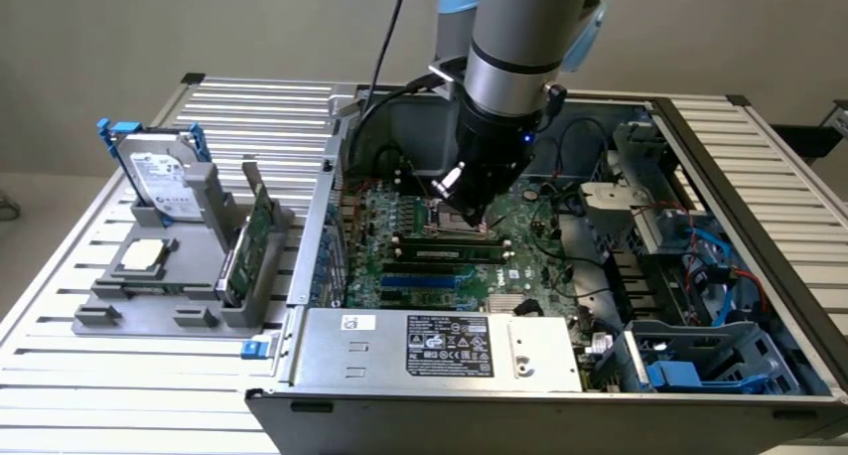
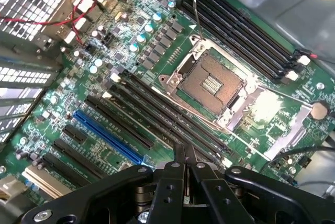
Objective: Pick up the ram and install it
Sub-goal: 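Press down the ram until it locks into place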
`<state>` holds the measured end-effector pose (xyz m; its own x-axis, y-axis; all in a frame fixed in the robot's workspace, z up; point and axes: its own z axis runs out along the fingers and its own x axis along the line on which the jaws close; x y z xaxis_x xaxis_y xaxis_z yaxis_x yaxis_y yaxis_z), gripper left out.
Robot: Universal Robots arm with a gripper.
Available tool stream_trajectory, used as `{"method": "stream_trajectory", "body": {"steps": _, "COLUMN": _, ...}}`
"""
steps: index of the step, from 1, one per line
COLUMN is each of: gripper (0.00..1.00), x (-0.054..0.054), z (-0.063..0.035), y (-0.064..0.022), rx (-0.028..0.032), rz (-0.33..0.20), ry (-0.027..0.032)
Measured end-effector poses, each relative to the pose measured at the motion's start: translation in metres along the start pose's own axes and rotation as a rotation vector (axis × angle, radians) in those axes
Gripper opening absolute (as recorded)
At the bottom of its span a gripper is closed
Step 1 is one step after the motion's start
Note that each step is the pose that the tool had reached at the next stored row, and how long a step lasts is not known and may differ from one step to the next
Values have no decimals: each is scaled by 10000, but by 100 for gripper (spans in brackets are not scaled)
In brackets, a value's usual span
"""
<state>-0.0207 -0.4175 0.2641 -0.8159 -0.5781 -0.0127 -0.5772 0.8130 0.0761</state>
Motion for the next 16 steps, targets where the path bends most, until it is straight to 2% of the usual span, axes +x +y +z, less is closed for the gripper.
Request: {"method": "stream_trajectory", "body": {"steps": 16, "gripper": 11, "x": 0, "z": 5, "y": 0, "rx": 143, "rz": 2286, "ry": -95}}
